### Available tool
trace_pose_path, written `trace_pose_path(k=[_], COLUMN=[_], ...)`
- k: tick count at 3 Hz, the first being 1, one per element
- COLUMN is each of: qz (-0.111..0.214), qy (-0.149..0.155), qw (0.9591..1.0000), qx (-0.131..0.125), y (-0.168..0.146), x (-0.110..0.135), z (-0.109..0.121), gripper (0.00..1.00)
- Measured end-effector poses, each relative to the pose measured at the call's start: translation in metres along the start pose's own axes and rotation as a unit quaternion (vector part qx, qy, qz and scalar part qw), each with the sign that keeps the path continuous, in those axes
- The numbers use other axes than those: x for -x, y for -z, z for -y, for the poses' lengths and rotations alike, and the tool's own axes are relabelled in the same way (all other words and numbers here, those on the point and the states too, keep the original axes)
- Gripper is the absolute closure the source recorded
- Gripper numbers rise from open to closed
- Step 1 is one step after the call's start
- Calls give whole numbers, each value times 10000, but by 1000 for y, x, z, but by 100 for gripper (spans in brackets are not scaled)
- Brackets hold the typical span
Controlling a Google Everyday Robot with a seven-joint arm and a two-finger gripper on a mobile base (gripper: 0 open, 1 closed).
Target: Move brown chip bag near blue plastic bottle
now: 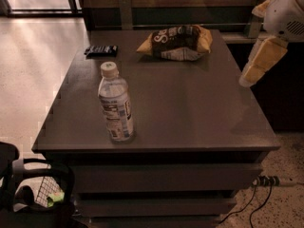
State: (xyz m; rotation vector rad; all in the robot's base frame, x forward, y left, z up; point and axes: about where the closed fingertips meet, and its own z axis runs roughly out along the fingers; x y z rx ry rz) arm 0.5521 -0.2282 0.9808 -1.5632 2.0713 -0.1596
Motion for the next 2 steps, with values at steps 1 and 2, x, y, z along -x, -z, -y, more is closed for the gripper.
trace_pose_path(k=[1, 2], qz=[272, 272], qy=[-175, -174], qw=[9995, 9995], qx=[-63, -62], y=[-25, -25], x=[-3, -3], z=[17, 17], gripper=[0, 0])
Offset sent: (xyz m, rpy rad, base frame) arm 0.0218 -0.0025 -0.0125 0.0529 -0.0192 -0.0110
